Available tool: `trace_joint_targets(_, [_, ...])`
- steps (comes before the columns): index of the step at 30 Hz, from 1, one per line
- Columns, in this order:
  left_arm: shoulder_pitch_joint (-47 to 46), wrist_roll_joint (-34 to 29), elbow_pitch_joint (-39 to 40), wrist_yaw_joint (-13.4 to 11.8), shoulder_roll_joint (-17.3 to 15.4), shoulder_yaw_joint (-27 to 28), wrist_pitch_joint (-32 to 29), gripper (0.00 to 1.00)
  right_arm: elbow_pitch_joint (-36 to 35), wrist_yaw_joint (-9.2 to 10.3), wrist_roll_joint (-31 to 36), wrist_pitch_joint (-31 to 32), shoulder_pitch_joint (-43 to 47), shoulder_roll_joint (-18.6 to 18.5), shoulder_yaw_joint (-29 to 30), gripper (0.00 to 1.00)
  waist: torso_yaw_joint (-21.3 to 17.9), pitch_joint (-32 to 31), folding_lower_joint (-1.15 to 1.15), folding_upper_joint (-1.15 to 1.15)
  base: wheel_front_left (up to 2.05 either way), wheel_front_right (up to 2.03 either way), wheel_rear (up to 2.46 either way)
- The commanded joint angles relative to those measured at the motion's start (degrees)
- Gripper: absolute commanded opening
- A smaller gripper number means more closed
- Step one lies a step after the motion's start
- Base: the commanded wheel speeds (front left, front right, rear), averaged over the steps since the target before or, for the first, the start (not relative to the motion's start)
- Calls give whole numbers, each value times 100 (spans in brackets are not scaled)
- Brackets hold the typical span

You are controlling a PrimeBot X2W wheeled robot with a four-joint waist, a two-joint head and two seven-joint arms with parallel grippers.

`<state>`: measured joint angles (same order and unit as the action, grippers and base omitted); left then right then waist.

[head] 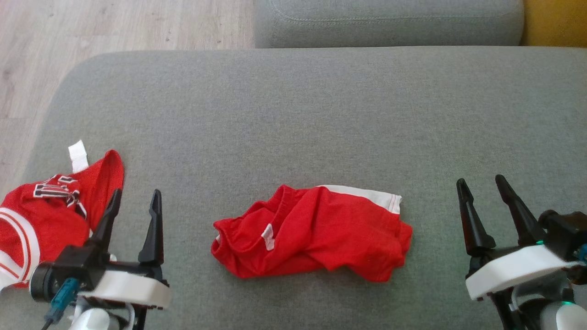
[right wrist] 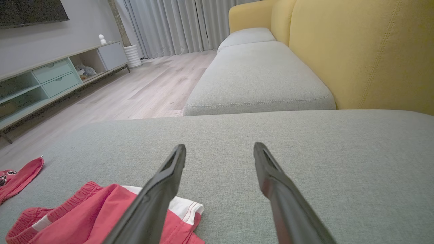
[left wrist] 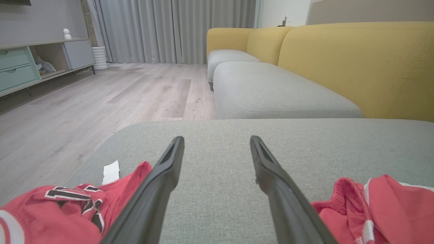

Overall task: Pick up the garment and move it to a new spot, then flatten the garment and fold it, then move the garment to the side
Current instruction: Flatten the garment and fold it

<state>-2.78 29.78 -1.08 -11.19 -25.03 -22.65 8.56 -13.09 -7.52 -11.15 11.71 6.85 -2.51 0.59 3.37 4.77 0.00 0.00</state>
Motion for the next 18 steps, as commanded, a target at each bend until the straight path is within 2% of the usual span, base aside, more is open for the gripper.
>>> trace_joint_targets(1, [-179, 2, 217, -48, -210, 209, -18, 100, -235, 3, 5, 22, -136, -37, -99, 100, 4, 3, 0, 0, 0, 0, 0])
trace_joint_targets(5, [-185, -5, 256, -51, -220, 174, -61, 100, -205, 3, 2, 7, -150, -37, -104, 100, 7, 10, 0, 0, 0, 0, 0])
trace_joint_targets(9, [-288, -28, 380, 48, -211, -28, -285, 100, -181, 3, 0, -2, -166, -37, -107, 100, 22, 37, 0, 0, 0, 0, 0])
trace_joint_targets(14, [-648, 2, 595, 461, -105, -684, -1131, 100, -190, 3, 3, -1, -183, -37, -96, 100, 73, 136, 0, 0, 0, 0, 0])
trace_joint_targets(18, [-986, 92, 466, 781, 68, -1198, -1888, 100, -178, 3, 6, -7, -231, -37, -129, 100, 73, 208, 0, 0, 0, 0, 0])
